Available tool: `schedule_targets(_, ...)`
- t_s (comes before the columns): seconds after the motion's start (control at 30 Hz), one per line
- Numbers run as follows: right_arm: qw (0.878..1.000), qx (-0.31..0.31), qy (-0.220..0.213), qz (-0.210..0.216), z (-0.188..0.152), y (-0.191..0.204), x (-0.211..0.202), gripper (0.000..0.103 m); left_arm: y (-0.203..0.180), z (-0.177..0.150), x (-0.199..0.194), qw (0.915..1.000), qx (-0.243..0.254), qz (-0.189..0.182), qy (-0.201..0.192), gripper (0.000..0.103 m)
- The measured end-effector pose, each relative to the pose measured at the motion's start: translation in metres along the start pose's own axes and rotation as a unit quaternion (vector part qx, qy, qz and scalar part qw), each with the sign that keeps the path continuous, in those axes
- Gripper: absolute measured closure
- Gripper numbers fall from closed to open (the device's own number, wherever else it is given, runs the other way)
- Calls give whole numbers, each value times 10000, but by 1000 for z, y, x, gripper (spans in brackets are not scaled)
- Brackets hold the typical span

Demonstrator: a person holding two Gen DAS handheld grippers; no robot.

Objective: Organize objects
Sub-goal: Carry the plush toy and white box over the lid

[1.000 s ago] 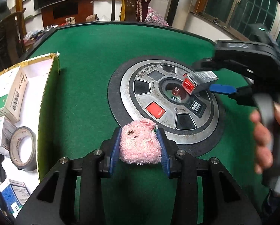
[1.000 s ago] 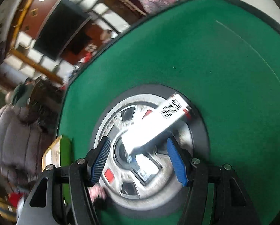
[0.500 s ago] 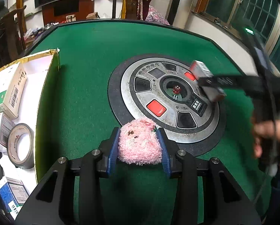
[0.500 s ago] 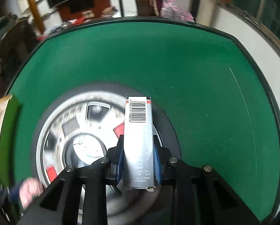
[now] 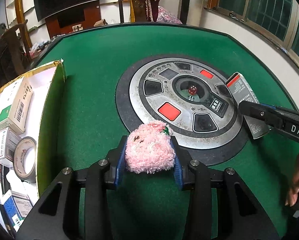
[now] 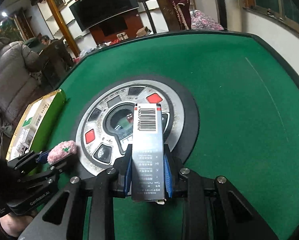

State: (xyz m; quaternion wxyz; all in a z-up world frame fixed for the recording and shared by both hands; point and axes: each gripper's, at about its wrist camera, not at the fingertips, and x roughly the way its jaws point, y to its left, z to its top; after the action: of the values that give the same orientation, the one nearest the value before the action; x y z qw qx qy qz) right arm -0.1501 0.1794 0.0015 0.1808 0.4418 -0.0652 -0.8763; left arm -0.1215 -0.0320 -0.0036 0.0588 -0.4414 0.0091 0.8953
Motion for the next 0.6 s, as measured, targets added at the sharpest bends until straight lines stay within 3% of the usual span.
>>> schedule_targets(0.6,9995,-247,-45,165,-5,29,-3,77,-2,4,-20,9996,9,-19,-299,67)
